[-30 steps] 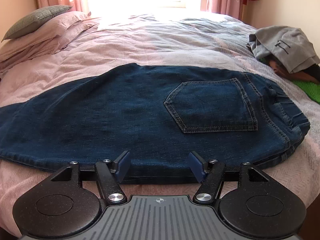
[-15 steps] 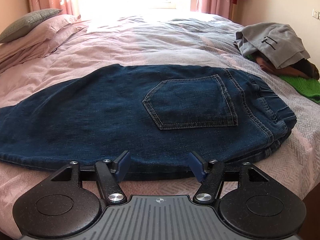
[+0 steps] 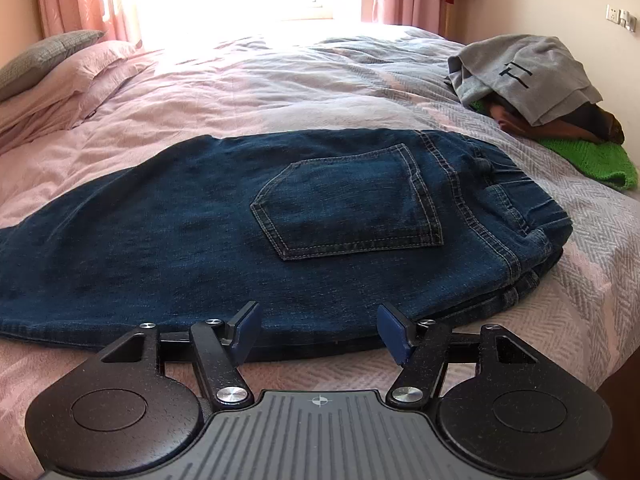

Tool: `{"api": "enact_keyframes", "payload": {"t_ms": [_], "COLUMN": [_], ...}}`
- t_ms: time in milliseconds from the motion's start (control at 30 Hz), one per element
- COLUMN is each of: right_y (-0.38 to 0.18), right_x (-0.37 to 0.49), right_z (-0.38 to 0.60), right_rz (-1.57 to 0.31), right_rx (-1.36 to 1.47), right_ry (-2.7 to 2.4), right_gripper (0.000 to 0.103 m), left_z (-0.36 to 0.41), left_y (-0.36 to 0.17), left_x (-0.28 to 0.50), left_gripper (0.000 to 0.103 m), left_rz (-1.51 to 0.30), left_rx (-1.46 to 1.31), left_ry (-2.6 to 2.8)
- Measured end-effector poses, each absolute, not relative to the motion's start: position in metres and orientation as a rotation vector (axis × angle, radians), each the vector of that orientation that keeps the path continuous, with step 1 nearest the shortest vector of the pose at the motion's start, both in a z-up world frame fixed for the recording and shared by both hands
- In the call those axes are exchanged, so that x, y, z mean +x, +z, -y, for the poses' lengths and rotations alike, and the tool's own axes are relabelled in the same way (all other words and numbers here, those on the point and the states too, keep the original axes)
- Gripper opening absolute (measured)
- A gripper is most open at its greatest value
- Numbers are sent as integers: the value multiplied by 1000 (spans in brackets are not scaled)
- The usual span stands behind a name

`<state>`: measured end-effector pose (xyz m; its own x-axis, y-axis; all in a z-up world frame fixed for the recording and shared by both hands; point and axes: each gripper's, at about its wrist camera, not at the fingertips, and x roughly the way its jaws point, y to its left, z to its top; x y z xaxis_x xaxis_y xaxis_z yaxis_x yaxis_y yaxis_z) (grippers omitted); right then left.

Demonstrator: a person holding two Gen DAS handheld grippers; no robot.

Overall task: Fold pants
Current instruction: 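Lift the hem end with the left gripper and fold it toward the right gripper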

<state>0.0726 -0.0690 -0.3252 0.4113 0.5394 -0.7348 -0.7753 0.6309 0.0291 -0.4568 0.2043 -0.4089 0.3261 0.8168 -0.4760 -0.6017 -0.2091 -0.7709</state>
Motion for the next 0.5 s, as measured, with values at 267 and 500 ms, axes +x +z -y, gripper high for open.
{"api": "enact_keyframes", "payload": {"t_ms": [267, 500], "right_y": [-325, -323], "right_x": [81, 87], "right_z": [78, 88], "right_rz": [-794, -790], "right_rx": [-323, -326], "right_ry": [822, 809], "right_gripper": [61, 61], "left_z": [-211, -209], "left_y": [-387, -357], "left_x": [-440, -409], "left_gripper": [6, 3], "left_rz": [78, -101], "left_rx": [-1022, -773], "left_ry": [1328, 1367]}}
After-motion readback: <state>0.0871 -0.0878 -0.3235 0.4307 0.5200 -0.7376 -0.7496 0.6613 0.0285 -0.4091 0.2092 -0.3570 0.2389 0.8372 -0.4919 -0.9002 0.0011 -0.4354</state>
